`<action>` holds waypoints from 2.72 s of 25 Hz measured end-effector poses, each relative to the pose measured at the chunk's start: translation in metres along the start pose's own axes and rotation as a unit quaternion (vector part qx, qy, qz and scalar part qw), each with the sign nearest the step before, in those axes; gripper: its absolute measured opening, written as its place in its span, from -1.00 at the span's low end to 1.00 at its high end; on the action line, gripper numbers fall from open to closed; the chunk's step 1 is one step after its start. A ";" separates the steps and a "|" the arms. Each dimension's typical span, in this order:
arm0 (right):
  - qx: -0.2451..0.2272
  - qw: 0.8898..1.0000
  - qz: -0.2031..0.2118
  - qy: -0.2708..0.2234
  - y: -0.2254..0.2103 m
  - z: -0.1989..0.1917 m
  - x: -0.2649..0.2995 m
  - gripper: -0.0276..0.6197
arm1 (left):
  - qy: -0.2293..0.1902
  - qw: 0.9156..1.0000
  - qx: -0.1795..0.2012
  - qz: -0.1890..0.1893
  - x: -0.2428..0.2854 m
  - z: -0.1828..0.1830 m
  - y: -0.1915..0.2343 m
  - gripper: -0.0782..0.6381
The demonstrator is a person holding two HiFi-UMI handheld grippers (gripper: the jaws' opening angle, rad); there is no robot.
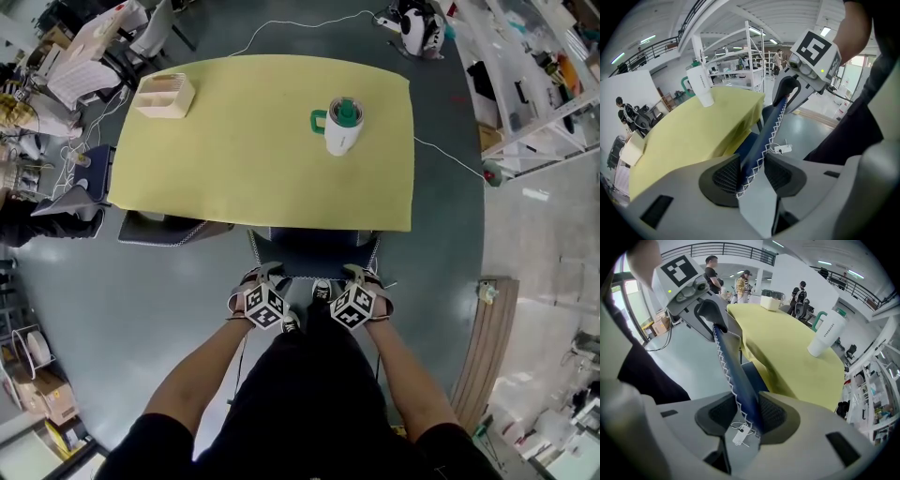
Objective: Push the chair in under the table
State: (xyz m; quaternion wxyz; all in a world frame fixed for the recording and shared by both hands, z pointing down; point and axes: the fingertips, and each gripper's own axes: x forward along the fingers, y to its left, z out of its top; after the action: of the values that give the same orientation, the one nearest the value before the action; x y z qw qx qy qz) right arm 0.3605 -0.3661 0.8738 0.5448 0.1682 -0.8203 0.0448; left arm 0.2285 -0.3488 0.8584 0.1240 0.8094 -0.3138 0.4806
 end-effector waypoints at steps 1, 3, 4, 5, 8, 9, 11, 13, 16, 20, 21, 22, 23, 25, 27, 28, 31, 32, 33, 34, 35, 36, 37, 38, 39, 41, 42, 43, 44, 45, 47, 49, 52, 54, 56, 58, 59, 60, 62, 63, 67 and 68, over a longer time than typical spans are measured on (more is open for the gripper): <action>-0.001 1.000 0.001 0.000 -0.003 0.001 0.001 -0.46 | 0.000 1.000 0.000 0.001 0.002 0.002 0.003 -0.32; -0.002 1.000 0.002 -0.001 -0.009 0.002 0.003 -0.46 | 0.000 1.000 -0.001 0.002 0.004 0.005 0.007 -0.32; -0.003 1.000 0.003 -0.001 -0.012 0.004 0.003 -0.46 | 0.000 1.000 -0.001 0.003 0.005 0.006 0.010 -0.32; -0.004 1.000 0.004 -0.002 -0.015 0.005 0.004 -0.46 | 0.000 1.000 -0.002 0.004 0.006 0.008 0.013 -0.32; -0.007 1.000 0.006 -0.004 -0.024 0.006 0.005 -0.46 | 0.000 1.000 -0.005 0.005 0.009 0.014 0.018 -0.32; -0.010 1.000 0.006 -0.004 -0.028 0.005 0.006 -0.46 | 0.001 1.000 -0.006 0.005 0.011 0.016 0.019 -0.32; -0.014 1.000 0.007 -0.006 -0.034 0.006 0.006 -0.46 | 0.003 1.000 -0.007 0.006 0.013 0.019 0.022 -0.32; -0.016 1.000 0.008 -0.007 -0.038 0.006 0.007 -0.46 | 0.006 1.000 -0.008 0.008 0.015 0.022 0.024 -0.32; -0.020 1.000 0.011 -0.007 -0.039 0.006 0.008 -0.46 | 0.013 1.000 -0.011 0.010 0.016 0.023 0.026 -0.32; -0.024 1.000 0.017 -0.006 -0.039 0.006 0.007 -0.46 | 0.019 1.000 -0.020 0.010 0.016 0.023 0.025 -0.32; -0.023 1.000 0.019 -0.006 -0.040 0.006 0.008 -0.46 | 0.020 1.000 -0.019 0.009 0.017 0.023 0.025 -0.32; -0.022 1.000 0.021 -0.006 -0.040 0.005 0.008 -0.46 | 0.021 1.000 -0.019 0.008 0.017 0.023 0.025 -0.32; -0.021 1.000 0.022 -0.005 -0.039 0.005 0.009 -0.46 | 0.022 1.000 -0.018 0.005 0.018 0.023 0.025 -0.32; -0.021 1.000 0.023 -0.002 -0.039 0.005 0.012 -0.46 | 0.024 1.000 -0.019 -0.002 0.020 0.021 0.026 -0.32; -0.029 0.999 0.024 -0.001 -0.036 0.007 0.015 -0.46 | 0.027 0.999 -0.022 -0.013 0.020 0.016 0.027 -0.32; -0.037 0.999 0.026 0.001 -0.033 0.008 0.016 -0.46 | 0.029 0.999 -0.024 -0.020 0.020 0.013 0.027 -0.31; -0.052 0.998 0.031 0.014 -0.022 0.007 0.009 -0.46 | 0.034 0.998 -0.024 -0.041 0.013 0.007 0.020 -0.31; -0.048 0.998 0.031 0.017 -0.022 0.008 0.004 -0.46 | 0.034 0.998 -0.022 -0.046 0.011 0.007 0.018 -0.31; -0.040 0.999 0.030 0.017 -0.023 0.010 -0.001 -0.46 | 0.032 0.998 -0.018 -0.050 0.008 0.008 0.019 -0.31; -0.028 0.999 0.028 0.015 -0.027 0.011 -0.007 -0.46 | 0.028 0.998 -0.014 -0.052 0.006 0.011 0.022 -0.31; -0.016 0.999 0.026 0.011 -0.031 0.013 -0.014 -0.46 | 0.023 0.998 -0.011 -0.054 0.003 0.015 0.025 -0.31; -0.004 1.000 0.024 0.007 -0.034 0.015 -0.021 -0.46 | 0.019 0.998 -0.010 -0.054 -0.001 0.017 0.028 -0.31; 0.008 1.000 0.021 0.000 -0.037 0.016 -0.029 -0.46 | 0.013 0.998 -0.014 -0.054 -0.007 0.019 0.029 -0.31; 0.020 1.000 0.018 -0.009 -0.040 0.019 -0.039 -0.48 | 0.007 0.998 -0.020 -0.053 -0.014 0.020 0.031 -0.31; 0.032 0.999 0.015 -0.022 -0.043 0.024 -0.049 -0.51 | -0.001 0.998 -0.029 -0.051 -0.021 0.020 0.034 -0.32; 0.058 0.997 0.005 -0.055 -0.052 0.037 -0.070 -0.58 | -0.018 0.998 -0.044 -0.044 -0.038 0.023 0.042 -0.35; 0.069 0.995 -0.001 -0.071 -0.057 0.043 -0.080 -0.64 | -0.028 0.997 -0.051 -0.039 -0.047 0.026 0.048 -0.41; 0.078 0.993 -0.008 -0.085 -0.062 0.050 -0.089 -0.69 | -0.041 0.997 -0.058 -0.033 -0.056 0.030 0.054 -0.48; 0.085 0.991 -0.016 -0.099 -0.067 0.057 -0.098 -0.72 | -0.056 0.996 -0.064 -0.026 -0.065 0.036 0.060 -0.52; 0.091 0.989 -0.023 -0.112 -0.073 0.063 -0.106 -0.75 | -0.073 0.995 -0.069 -0.016 -0.073 0.042 0.067 -0.57; 0.103 0.984 -0.035 -0.140 -0.082 0.078 -0.121 -0.79 | -0.106 0.991 -0.078 0.003 -0.087 0.056 0.078 -0.68; 0.119 0.977 -0.046 -0.168 -0.089 0.093 -0.136 -0.82 | -0.138 0.986 -0.089 0.018 -0.103 0.073 0.087 -0.74; 0.140 0.965 -0.070 -0.211 -0.104 0.118 -0.158 -0.86 | -0.186 0.977 -0.102 0.030 -0.130 0.105 0.101 -0.76; 0.147 0.957 -0.082 -0.236 -0.111 0.135 -0.171 -0.87 | -0.211 0.971 -0.108 0.036 -0.144 0.121 0.109 -0.76; 0.150 0.949 -0.090 -0.263 -0.114 0.152 -0.185 -0.87 | -0.233 0.965 -0.115 0.041 -0.158 0.132 0.116 -0.76; 0.154 0.941 -0.097 -0.287 -0.118 0.167 -0.199 -0.87 | -0.254 0.958 -0.128 0.045 -0.169 0.139 0.122 -0.76; 0.159 0.937 -0.097 -0.295 -0.120 0.173 -0.206 -0.87 | -0.264 0.954 -0.137 0.045 -0.175 0.142 0.124 -0.76; 0.165 0.934 -0.096 -0.302 -0.121 0.178 -0.212 -0.87 | -0.274 0.949 -0.146 0.045 -0.182 0.146 0.127 -0.76; 0.180 0.926 -0.090 -0.320 -0.125 0.187 -0.222 -0.87 | -0.293 0.941 -0.163 0.043 -0.195 0.152 0.132 -0.76; 0.188 0.921 -0.087 -0.330 -0.127 0.191 -0.226 -0.87 | -0.301 0.937 -0.170 0.043 -0.200 0.154 0.136 -0.76; 0.209 0.904 -0.083 -0.364 -0.136 0.201 -0.243 -0.87 | -0.332 0.922 -0.194 0.050 -0.221 0.161 0.150 -0.76; 0.215 0.901 -0.081 -0.369 -0.137 0.204 -0.247 -0.87 | -0.342 0.917 -0.198 0.054 -0.228 0.164 0.153 -0.76</action>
State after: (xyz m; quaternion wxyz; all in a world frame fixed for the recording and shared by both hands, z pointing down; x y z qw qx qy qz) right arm 0.3125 -0.4915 0.5521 0.1553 0.3513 -0.9166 0.1105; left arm 0.1696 -0.4612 0.5650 0.1407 0.8654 -0.4685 0.1090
